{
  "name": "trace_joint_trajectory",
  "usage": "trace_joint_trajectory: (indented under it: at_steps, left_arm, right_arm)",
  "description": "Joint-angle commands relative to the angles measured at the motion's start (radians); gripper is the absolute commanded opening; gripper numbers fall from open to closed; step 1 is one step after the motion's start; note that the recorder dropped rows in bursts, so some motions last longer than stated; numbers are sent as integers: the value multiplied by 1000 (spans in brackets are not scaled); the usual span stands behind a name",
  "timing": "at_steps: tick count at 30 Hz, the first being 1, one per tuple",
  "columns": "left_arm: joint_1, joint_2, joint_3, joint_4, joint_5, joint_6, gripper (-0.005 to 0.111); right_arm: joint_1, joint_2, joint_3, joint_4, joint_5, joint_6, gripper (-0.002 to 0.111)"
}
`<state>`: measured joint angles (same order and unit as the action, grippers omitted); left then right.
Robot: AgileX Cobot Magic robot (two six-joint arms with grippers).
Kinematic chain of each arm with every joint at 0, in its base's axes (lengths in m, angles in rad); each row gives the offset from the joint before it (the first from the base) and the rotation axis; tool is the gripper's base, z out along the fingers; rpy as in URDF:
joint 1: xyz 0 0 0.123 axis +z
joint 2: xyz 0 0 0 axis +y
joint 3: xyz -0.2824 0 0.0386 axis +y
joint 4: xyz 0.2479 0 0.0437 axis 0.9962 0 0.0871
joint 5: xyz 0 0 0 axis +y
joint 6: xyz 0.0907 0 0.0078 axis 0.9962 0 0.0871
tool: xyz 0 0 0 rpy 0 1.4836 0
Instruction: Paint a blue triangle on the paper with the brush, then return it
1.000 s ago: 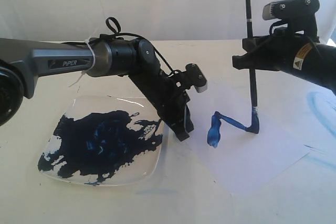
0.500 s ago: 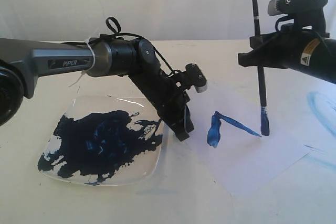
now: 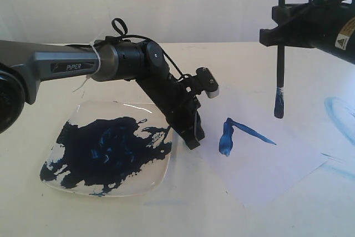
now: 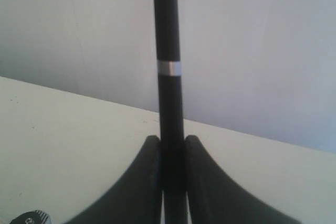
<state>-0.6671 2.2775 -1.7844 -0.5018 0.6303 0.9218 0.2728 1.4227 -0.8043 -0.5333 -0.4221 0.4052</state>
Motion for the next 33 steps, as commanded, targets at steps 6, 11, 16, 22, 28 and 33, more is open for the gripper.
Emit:
trace_joint_trajectory:
  at_steps: [6, 11, 16, 22, 28, 33]
  left_arm:
    - [-4, 3, -2, -13, 20, -7, 0]
    - [-4, 3, -2, -13, 20, -7, 0]
    - [-4, 3, -2, -13, 20, -7, 0]
    - [-4, 3, -2, -13, 20, -7, 0]
    - [-4, 3, -2, -13, 20, -7, 0]
    - [-4, 3, -2, -13, 22, -7, 0]
  right_arm:
    - [-5, -12, 3, -18, 25, 78, 0]
    - [-5, -12, 3, -33, -21, 96, 0]
    - [-26, -12, -13, -247, -108, 190, 0]
    - [-186, -4, -95, -704, -430, 614, 0]
    - [-336, 72, -131, -803, -799, 696, 0]
    - [-340, 141, -142, -905, -799, 725, 0]
